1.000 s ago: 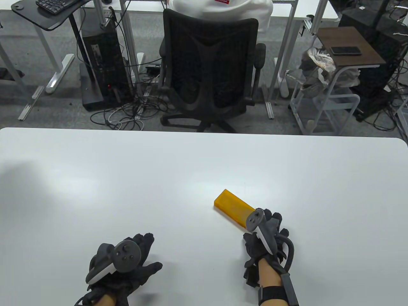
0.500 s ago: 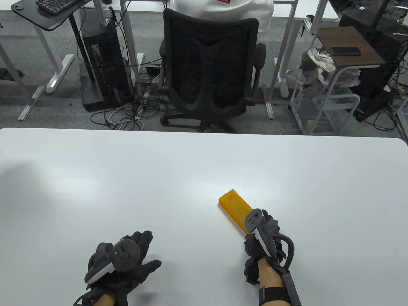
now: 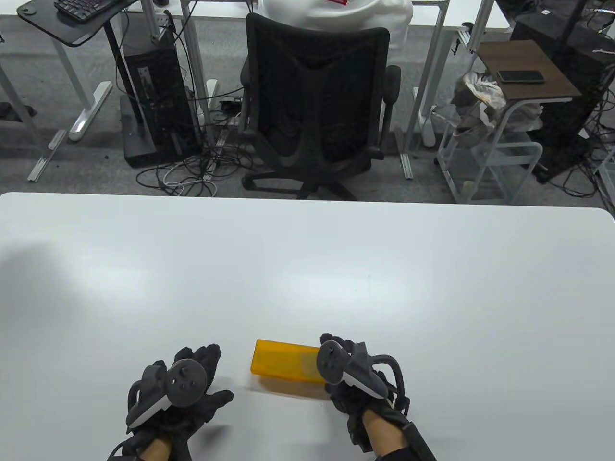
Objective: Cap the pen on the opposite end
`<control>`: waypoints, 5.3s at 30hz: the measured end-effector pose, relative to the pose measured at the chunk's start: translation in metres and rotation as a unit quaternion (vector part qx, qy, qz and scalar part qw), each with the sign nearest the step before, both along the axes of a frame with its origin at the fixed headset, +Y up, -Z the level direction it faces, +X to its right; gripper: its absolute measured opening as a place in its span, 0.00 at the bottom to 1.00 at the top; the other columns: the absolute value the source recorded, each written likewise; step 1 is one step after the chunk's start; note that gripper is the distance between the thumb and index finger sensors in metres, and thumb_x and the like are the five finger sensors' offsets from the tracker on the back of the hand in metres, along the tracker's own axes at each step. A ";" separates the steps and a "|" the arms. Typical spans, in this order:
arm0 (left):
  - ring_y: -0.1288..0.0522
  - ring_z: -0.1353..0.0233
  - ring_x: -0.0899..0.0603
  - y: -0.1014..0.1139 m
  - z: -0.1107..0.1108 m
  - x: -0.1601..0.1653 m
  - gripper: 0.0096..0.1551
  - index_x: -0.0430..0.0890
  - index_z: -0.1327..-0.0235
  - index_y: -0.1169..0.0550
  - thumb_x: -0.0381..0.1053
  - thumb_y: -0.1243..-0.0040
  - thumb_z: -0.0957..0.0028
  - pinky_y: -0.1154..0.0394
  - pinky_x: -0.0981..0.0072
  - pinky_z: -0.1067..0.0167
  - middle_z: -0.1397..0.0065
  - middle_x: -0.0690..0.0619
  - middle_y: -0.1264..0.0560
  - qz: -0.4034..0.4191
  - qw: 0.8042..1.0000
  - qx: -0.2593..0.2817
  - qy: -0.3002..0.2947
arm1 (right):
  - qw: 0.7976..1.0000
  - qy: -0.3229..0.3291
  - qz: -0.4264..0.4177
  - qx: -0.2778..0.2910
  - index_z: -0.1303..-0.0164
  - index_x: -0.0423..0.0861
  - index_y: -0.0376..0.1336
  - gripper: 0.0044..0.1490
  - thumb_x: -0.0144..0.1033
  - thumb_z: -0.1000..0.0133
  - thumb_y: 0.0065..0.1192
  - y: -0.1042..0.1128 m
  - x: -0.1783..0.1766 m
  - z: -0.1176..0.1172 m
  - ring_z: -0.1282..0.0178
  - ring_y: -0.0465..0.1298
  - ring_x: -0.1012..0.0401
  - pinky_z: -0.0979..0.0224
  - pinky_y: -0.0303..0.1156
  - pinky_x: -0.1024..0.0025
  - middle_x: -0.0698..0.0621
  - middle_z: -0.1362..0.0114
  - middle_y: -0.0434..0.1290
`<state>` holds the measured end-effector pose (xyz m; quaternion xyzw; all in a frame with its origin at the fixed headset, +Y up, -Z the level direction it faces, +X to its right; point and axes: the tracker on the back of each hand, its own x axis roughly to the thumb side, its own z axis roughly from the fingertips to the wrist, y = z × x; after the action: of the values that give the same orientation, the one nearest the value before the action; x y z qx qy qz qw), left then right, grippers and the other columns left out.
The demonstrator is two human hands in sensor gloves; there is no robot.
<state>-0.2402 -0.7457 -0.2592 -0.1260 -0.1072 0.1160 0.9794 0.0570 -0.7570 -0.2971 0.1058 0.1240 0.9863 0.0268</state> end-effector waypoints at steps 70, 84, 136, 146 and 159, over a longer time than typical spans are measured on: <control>0.32 0.33 0.40 -0.045 -0.025 0.045 0.54 0.49 0.18 0.41 0.54 0.24 0.56 0.57 0.14 0.30 0.16 0.36 0.41 0.030 0.999 -0.021 -0.023 | 0.992 0.071 0.080 0.065 0.29 0.48 0.62 0.38 0.40 0.52 0.62 -0.004 -0.045 0.020 0.32 0.73 0.50 0.35 0.73 0.51 0.43 0.24 0.66; 0.32 0.33 0.40 -0.043 -0.024 0.045 0.54 0.49 0.18 0.41 0.54 0.24 0.55 0.58 0.14 0.30 0.16 0.37 0.42 0.031 0.999 -0.025 -0.023 | 0.997 0.045 0.059 -0.013 0.26 0.51 0.54 0.39 0.42 0.50 0.58 -0.006 -0.041 0.013 0.28 0.67 0.50 0.32 0.71 0.50 0.42 0.23 0.58; 0.22 0.40 0.45 0.012 0.012 0.028 0.28 0.50 0.30 0.29 0.49 0.36 0.43 0.49 0.22 0.27 0.30 0.48 0.23 0.571 0.817 -0.017 0.082 | 0.909 -0.024 -0.409 -0.075 0.50 0.44 0.74 0.33 0.55 0.52 0.58 0.046 -0.027 0.034 0.71 0.82 0.59 0.66 0.78 0.66 0.49 0.62 0.83; 0.18 0.45 0.48 0.023 0.013 0.028 0.30 0.47 0.28 0.34 0.50 0.38 0.42 0.43 0.29 0.25 0.34 0.47 0.20 0.545 0.833 0.046 0.085 | 0.882 -0.049 -0.458 -0.100 0.45 0.41 0.74 0.30 0.43 0.51 0.58 0.043 -0.026 0.033 0.68 0.83 0.59 0.63 0.79 0.66 0.46 0.58 0.83; 0.18 0.57 0.51 0.037 0.005 -0.032 0.34 0.38 0.29 0.35 0.49 0.36 0.43 0.35 0.38 0.30 0.40 0.47 0.17 0.435 0.863 0.204 0.155 | 0.924 -0.072 -0.375 0.017 0.49 0.41 0.76 0.29 0.46 0.51 0.61 0.061 0.000 0.032 0.72 0.83 0.63 0.66 0.80 0.70 0.49 0.63 0.84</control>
<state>-0.2722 -0.7085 -0.2543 0.1557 -0.0189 0.5235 0.8375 0.0565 -0.6956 -0.2648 0.0739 0.0566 0.9111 0.4016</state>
